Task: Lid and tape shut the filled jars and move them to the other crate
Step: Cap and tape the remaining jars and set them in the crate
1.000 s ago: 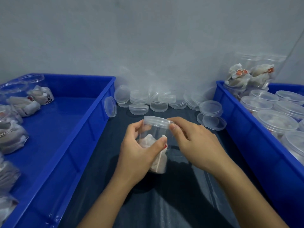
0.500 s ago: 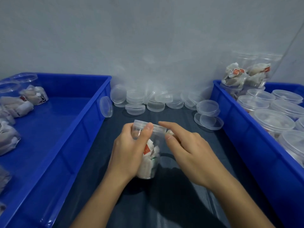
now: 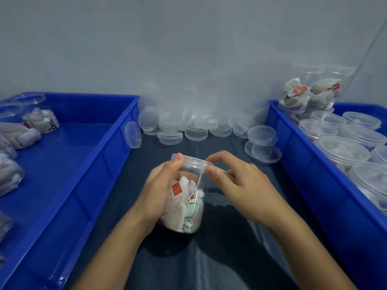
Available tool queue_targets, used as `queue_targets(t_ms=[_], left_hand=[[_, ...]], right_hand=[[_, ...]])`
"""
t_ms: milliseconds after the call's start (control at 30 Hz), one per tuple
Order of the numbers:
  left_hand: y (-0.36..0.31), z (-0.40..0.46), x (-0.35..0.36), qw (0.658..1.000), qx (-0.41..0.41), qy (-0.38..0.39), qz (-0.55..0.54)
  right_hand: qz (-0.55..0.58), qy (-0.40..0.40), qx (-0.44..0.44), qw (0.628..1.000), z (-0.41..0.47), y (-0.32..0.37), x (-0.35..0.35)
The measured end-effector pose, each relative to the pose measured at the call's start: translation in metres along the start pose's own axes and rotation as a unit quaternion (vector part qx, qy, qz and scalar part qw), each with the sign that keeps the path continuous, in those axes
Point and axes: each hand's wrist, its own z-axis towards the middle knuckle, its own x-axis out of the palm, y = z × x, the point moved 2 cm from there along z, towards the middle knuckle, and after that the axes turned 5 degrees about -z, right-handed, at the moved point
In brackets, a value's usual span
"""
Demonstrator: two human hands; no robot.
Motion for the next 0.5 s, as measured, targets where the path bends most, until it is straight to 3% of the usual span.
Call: queue_targets(t_ms=[100, 167, 233, 333, 433, 500], left_hand=[[0.004, 0.0, 0.0, 0.997, -0.032, 0.05, -0.039], [0.005, 0.001, 0.001, 0.998, -0.027, 0.044, -0.023], [0.003, 0.003, 0.001, 0.997, 0.033, -0.032, 0.056], [-0.004, -0.003, 0.006, 0.957, 0.171, -0.164, 0.165], [-0.004, -0.009, 0.015, 0.933, 0.19, -0.146, 0.269], [-0.002, -0.008, 0.015, 0.946, 0.157, -0.103, 0.263]], right_hand=[[0.005, 0.004, 0.006, 1.0, -0.001, 0.004, 0.003], [-0.004, -0.009, 0.011, 1.0, -0.002, 0.006, 0.003], [-0.016, -0.024, 0.023, 0.999, -0.004, 0.006, 0.001], [-0.049, -0.045, 0.035, 0.997, -0.007, 0.011, 0.001], [-0.08, -0.067, 0.024, 0.994, -0.009, 0.02, 0.006], [-0.052, -0.049, 0.017, 0.997, -0.009, 0.022, 0.006]])
